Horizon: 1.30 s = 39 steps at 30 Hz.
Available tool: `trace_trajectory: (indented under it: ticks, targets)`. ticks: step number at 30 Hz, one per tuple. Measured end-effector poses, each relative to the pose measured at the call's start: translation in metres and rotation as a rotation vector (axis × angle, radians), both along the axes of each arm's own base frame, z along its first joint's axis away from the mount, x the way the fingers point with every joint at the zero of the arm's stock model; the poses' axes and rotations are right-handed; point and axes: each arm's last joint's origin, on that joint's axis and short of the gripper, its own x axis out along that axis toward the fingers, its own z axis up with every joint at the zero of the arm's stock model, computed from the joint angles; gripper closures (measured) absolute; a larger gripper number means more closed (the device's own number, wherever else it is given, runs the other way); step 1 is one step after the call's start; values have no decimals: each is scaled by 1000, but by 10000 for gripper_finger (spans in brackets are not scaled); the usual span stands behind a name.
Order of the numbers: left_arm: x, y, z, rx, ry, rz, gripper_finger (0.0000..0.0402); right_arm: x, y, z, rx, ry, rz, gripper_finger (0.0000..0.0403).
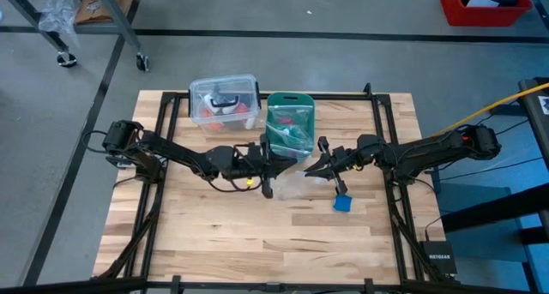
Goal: Roll bandage
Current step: Open the transparent zip bag
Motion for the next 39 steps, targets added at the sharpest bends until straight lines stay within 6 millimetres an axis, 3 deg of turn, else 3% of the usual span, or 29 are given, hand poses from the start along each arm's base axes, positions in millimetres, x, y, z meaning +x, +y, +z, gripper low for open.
trace_trajectory:
  ticks: [11,15,29,39]
  targets:
    - [2,0,-10,-109,87,-33,277,1,-2,0,2,-3,-74,377]
    - [2,-1,-11,-91,98,-36,253,1,-3,1,3,-5,-114,377]
    - [4,11,-11,-63,99,3,260,3,-3,18,7,-107,-105,377]
    - [4,10,-11,-59,99,0,262,4,-3,14,5,-67,-128,377]
